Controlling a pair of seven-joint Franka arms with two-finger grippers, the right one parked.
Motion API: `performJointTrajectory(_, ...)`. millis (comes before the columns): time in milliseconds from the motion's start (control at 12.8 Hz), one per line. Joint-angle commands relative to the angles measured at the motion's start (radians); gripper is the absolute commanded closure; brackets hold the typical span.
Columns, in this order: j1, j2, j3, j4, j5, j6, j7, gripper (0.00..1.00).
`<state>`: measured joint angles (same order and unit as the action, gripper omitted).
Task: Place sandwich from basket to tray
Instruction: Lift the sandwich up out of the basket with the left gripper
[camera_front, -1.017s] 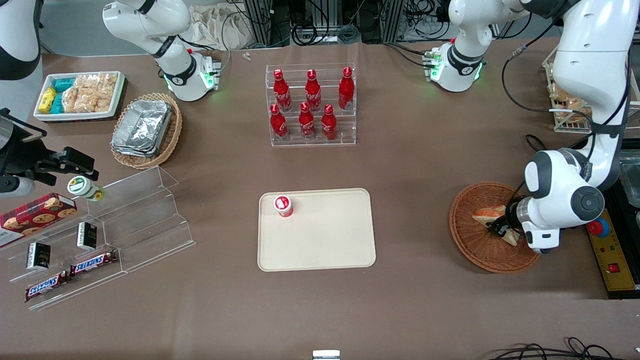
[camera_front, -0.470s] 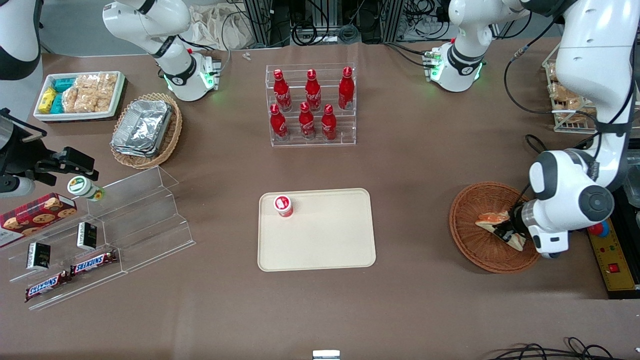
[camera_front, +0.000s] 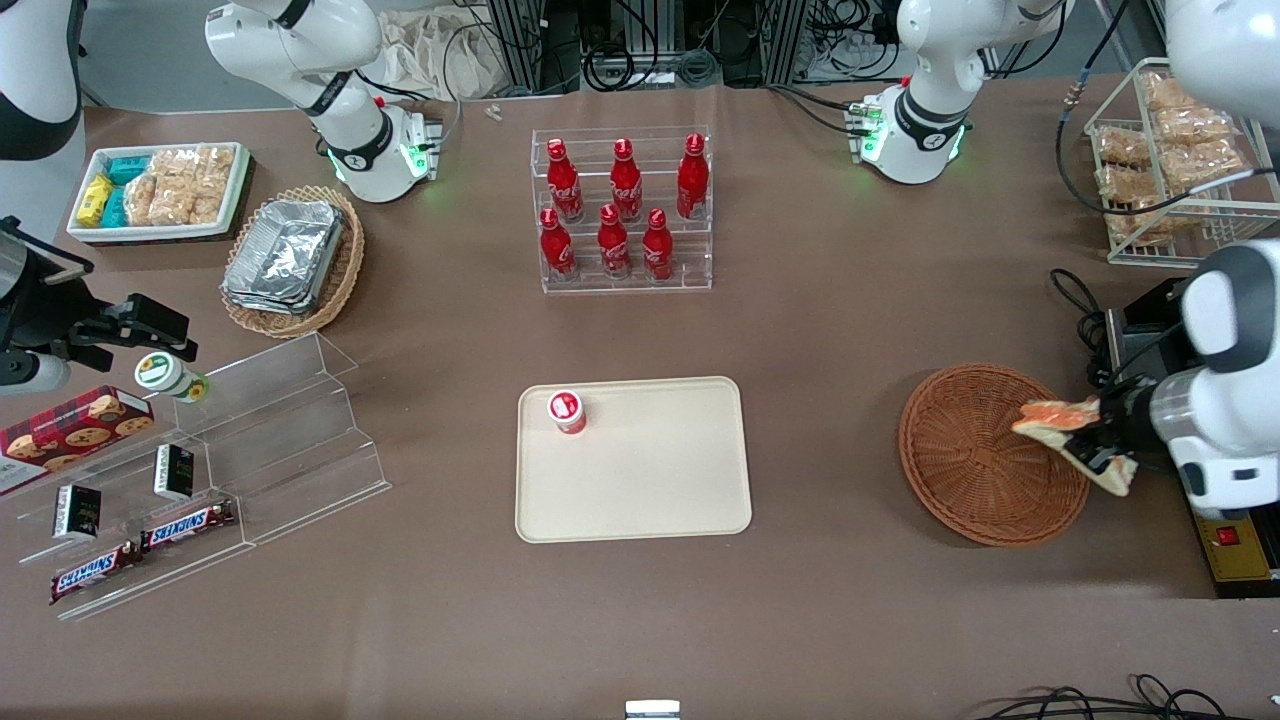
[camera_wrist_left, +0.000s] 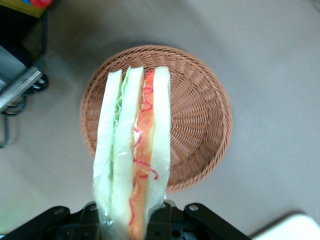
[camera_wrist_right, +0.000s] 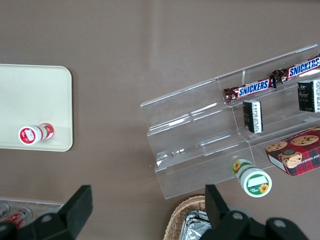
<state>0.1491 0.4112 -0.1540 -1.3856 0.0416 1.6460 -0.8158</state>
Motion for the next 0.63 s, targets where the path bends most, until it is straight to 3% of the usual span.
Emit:
performJointTrajectory(0, 0.0, -0.04, -0.039, 0.107, 0.0, -0.124, 0.067, 1.0)
performJointTrajectory(313, -0.011, 0.007, -0.2, 0.237, 0.014, -0.146, 0.164, 1.0)
performJointTrajectory(470, -0.078, 0.049, -0.214, 0.226, 0.017, -0.083, 0.246, 1.0)
performJointTrajectory(548, -0.13, 0.098, -0.214, 0.227, 0.052, -0.066, 0.259, 1.0)
